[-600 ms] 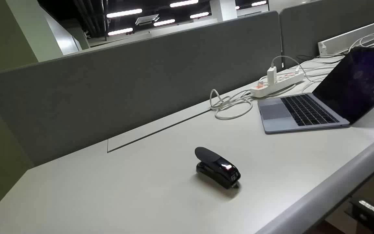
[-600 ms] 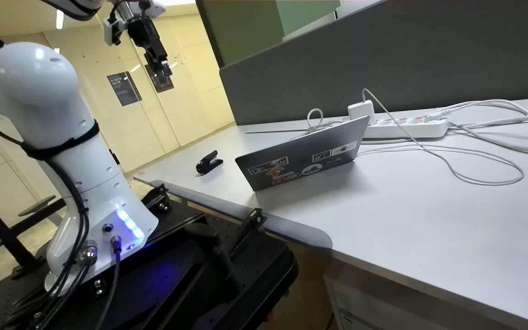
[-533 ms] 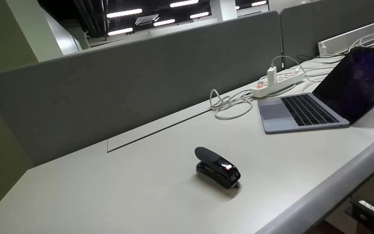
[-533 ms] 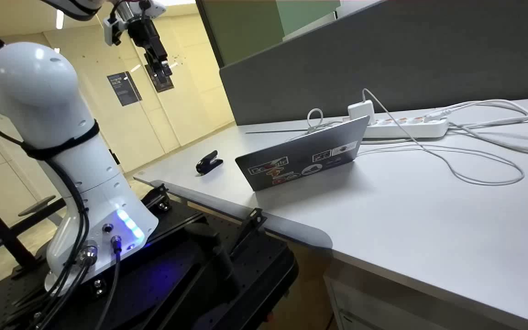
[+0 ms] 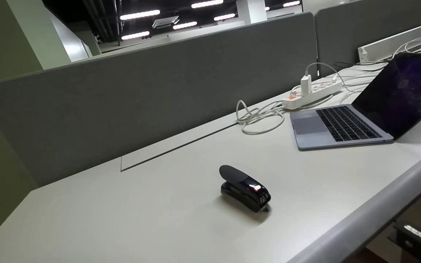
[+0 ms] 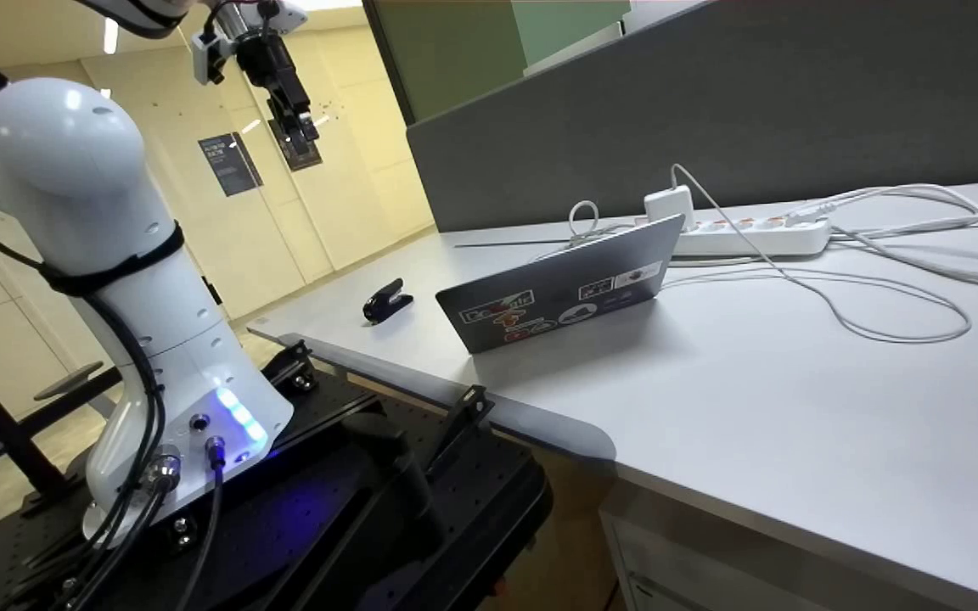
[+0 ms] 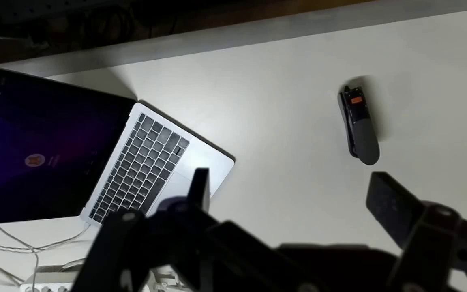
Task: Close the silver laptop fully
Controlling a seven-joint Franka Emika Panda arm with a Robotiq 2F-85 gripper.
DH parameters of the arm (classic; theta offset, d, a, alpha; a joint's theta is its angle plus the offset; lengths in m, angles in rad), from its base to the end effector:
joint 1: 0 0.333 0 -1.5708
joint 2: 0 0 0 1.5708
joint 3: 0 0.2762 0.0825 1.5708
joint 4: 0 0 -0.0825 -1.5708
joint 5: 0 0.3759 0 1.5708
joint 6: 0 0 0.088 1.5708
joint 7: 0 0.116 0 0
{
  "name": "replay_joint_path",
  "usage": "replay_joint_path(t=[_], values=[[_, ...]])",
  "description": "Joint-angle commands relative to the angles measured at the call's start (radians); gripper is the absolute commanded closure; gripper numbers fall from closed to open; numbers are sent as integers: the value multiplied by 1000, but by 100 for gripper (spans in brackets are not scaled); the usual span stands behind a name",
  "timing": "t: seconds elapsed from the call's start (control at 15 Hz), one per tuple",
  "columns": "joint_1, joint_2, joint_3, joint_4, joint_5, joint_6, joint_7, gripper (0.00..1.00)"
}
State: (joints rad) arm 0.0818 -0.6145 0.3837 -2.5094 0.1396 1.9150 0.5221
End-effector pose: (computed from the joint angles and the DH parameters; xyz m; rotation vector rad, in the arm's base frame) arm 0.3417 0.1810 0.4330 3.0484 -0.2615 0.0457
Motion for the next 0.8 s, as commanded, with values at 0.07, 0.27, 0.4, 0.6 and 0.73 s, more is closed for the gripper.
replay_joint_path(t=[0.07,0.27,0.4,0.6,0.73], values=[[20,5,-17,1,-12,0,10,0],[22,-35,-7,-36,-33,22,27,0],[27,-74,-13,-78,-37,36,27,0],[27,-157,-29,-174,-26,67,31,0],[11,-227,-48,-262,-32,90,34,0]])
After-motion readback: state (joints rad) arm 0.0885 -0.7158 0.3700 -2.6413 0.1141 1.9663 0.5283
